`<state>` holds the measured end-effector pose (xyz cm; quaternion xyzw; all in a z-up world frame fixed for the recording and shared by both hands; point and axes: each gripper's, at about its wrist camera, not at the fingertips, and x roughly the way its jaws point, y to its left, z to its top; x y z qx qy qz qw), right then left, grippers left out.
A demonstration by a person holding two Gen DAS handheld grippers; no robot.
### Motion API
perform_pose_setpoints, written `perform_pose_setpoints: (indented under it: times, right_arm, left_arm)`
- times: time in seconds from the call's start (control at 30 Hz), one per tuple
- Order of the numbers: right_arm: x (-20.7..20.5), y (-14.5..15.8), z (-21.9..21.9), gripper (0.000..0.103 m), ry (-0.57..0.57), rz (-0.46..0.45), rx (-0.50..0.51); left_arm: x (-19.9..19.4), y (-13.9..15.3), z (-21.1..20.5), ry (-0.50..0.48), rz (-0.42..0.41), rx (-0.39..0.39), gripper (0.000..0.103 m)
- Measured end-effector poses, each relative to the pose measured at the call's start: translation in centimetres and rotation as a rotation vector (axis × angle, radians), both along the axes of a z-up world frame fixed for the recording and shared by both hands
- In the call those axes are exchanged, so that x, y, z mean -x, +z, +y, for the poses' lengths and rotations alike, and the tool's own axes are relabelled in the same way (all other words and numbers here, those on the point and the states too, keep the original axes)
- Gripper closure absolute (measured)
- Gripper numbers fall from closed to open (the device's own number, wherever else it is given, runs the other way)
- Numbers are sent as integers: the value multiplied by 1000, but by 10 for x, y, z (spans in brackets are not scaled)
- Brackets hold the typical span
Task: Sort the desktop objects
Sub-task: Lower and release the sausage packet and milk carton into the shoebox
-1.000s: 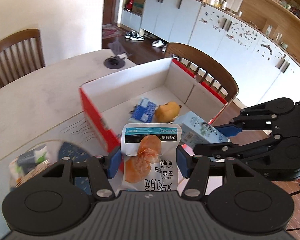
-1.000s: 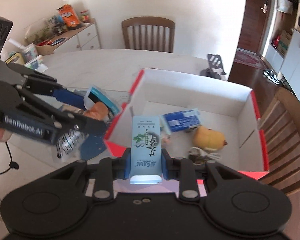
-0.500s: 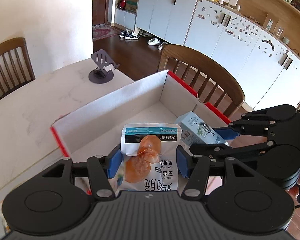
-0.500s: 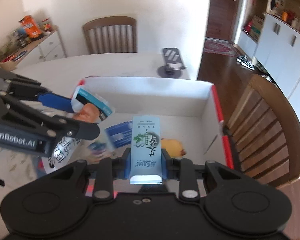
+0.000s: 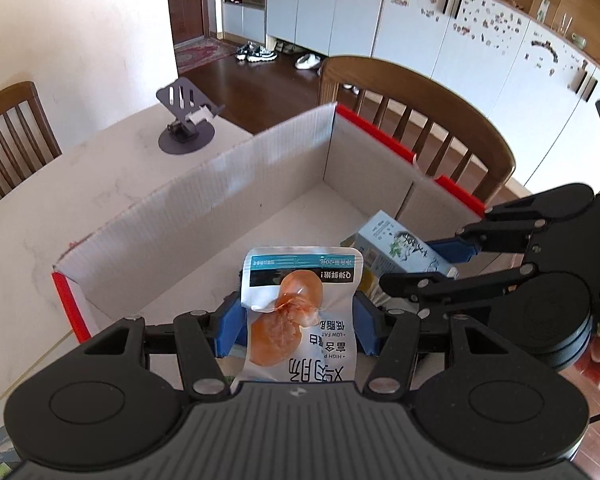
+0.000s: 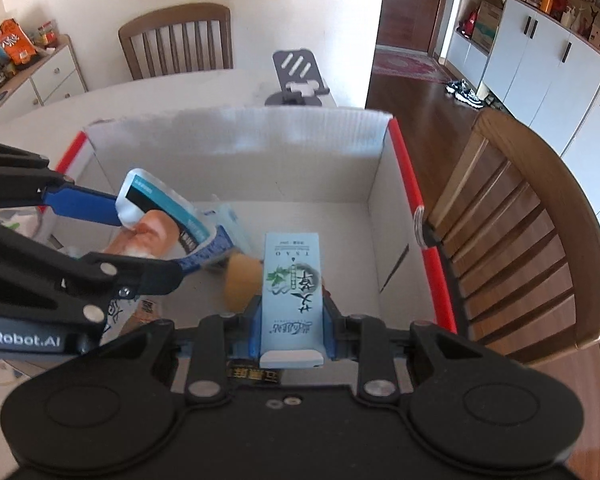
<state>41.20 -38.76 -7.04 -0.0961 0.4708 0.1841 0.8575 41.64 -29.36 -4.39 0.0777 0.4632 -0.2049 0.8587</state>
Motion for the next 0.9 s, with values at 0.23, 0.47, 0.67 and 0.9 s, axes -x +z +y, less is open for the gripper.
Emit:
perform_pose_setpoints:
  times: [0.23, 0.47, 0.67, 0.9]
  right_arm:
    - [-2, -12, -1, 75, 18, 13, 15]
    - [-3, -13, 1, 75, 32, 8, 27]
    - [-4, -14, -1, 66, 33, 14, 23]
    - [2, -6, -7, 46, 32, -7, -3]
  left_arm:
    - [-4, -18, -1, 1, 17, -38, 47]
    - [-7, -34, 1, 22, 63, -57, 43]
    - [-9, -36, 7, 52, 80, -28, 26]
    - [-2, -30, 20, 89, 74, 14, 24]
